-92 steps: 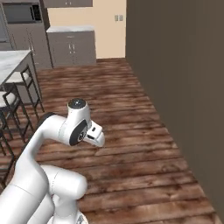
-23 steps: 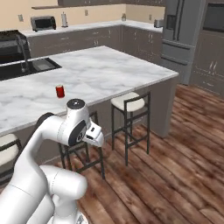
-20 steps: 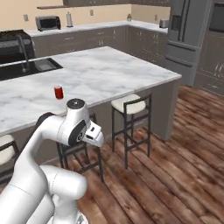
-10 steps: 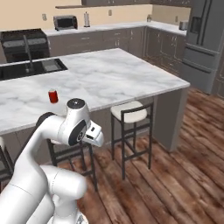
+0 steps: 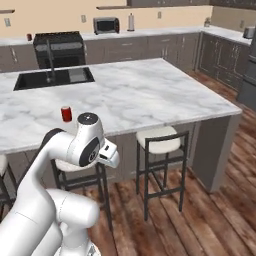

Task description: Four empty soda cans are scattered around the kitchen. Gather all the cans and cluster them next to the stove for recycling.

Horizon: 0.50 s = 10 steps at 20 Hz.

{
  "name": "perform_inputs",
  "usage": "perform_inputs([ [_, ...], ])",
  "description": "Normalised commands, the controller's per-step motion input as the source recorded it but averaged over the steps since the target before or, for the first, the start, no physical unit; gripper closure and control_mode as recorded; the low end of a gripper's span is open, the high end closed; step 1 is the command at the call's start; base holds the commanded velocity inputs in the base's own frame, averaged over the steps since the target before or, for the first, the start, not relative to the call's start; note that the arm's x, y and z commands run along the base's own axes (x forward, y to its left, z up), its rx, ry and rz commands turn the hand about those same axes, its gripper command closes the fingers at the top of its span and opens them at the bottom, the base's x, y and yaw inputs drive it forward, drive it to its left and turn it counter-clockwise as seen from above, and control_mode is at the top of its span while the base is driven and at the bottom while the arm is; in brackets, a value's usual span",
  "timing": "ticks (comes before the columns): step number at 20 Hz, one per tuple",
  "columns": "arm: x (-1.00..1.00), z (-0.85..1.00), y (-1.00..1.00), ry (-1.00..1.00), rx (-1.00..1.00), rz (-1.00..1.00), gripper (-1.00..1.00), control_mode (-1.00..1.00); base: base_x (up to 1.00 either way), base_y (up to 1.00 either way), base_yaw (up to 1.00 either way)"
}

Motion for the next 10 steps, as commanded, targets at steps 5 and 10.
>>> perform_inputs([
  [5,0.0,0.0,0.0,0.0,0.0,0.0,-1.0,1.0,0.55,0.0,0.33],
  [10,0.0,0.0,0.0,0.0,0.0,0.0,-1.0,1.0,0.5,0.14,0.28],
])
